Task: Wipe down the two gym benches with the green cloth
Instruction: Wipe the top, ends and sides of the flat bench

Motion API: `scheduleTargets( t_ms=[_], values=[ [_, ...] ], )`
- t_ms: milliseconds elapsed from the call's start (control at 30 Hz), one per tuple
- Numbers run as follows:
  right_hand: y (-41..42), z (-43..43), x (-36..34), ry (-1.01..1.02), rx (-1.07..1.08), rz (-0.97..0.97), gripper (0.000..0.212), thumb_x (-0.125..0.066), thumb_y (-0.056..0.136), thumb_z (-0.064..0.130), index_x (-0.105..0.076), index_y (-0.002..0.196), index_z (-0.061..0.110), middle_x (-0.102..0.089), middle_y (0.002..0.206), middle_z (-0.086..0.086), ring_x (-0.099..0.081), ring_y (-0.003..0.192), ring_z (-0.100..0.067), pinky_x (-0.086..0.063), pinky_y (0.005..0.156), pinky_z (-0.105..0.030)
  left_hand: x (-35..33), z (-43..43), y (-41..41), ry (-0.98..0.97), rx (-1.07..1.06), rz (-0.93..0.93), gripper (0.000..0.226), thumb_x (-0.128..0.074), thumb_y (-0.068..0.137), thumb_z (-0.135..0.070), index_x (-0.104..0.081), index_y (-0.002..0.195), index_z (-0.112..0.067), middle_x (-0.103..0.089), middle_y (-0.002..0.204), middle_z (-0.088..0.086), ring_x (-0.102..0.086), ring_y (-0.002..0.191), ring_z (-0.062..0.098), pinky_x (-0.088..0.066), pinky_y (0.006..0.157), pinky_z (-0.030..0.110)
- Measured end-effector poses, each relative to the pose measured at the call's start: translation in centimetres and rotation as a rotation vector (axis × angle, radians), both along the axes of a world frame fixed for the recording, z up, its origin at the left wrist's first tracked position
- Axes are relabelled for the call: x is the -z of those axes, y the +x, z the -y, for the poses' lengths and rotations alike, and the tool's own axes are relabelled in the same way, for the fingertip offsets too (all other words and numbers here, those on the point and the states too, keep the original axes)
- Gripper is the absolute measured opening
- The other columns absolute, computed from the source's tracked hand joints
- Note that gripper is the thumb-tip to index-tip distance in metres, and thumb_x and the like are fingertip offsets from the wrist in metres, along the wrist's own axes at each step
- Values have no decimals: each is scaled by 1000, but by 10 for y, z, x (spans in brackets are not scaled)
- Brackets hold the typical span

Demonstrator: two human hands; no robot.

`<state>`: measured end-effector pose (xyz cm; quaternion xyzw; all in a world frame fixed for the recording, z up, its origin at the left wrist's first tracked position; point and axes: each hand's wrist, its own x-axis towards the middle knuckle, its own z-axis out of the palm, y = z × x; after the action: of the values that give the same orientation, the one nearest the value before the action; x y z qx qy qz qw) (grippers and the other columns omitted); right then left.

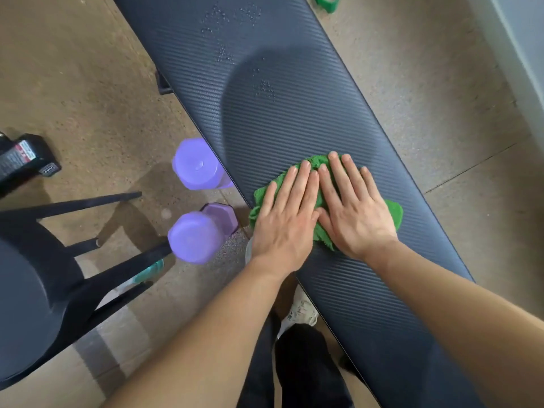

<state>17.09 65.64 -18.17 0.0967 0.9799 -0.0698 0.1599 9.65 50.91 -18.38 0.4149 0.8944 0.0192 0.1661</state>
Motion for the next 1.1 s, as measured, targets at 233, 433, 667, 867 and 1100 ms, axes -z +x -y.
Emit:
scheduleTargets(
  t_ms=[233, 433, 667, 867, 1100],
  values=[
    [-170, -40, 7, -29, 130, -122, 66, -26, 103, 45, -13, 158, 10, -7, 166, -13, -4, 153, -32, -4, 123, -47, 7, -55, -180, -8, -13, -127, 61, -28, 103, -38, -6, 157, -19, -2, 166, 4, -5, 153, 25, -9, 123, 45],
    [-125, -15, 4, -11, 86, -126, 65, -35, 103, 41, -20, 157, 8, -7, 166, -14, -4, 153, -33, -7, 123, -49, 6, -33, -128, 28, -22, -95, 65, -29, 101, -39, -6, 157, -14, -1, 166, 5, 0, 153, 27, -8, 123, 48],
    [-80, 4, 1, -29, -49, -18, 67, -33, 102, 47, -26, 155, 6, -12, 165, -15, -10, 152, -34, -15, 122, -49, 0, 16, -67, 4, 11, 0, 68, -37, 100, -36, -6, 158, -16, 0, 166, 0, -2, 153, 23, -11, 122, 46],
    [-229, -36, 14, -42, 106, -175, 65, -26, 104, 44, -17, 157, 7, -9, 165, -14, -7, 153, -33, -11, 122, -47, 14, -42, -220, 67, -22, -140, 62, -28, 100, -35, -11, 157, -17, -7, 166, 1, -8, 152, 26, -11, 122, 47],
    [-272, -43, 14, -27, 127, -219, 60, -26, 105, 38, -19, 157, 8, -10, 166, -12, -6, 153, -32, -11, 124, -47, 16, -58, -259, 82, -84, -155, 62, -24, 100, -35, -9, 157, -17, -6, 166, 3, -4, 153, 28, -8, 122, 49]
  ],
)
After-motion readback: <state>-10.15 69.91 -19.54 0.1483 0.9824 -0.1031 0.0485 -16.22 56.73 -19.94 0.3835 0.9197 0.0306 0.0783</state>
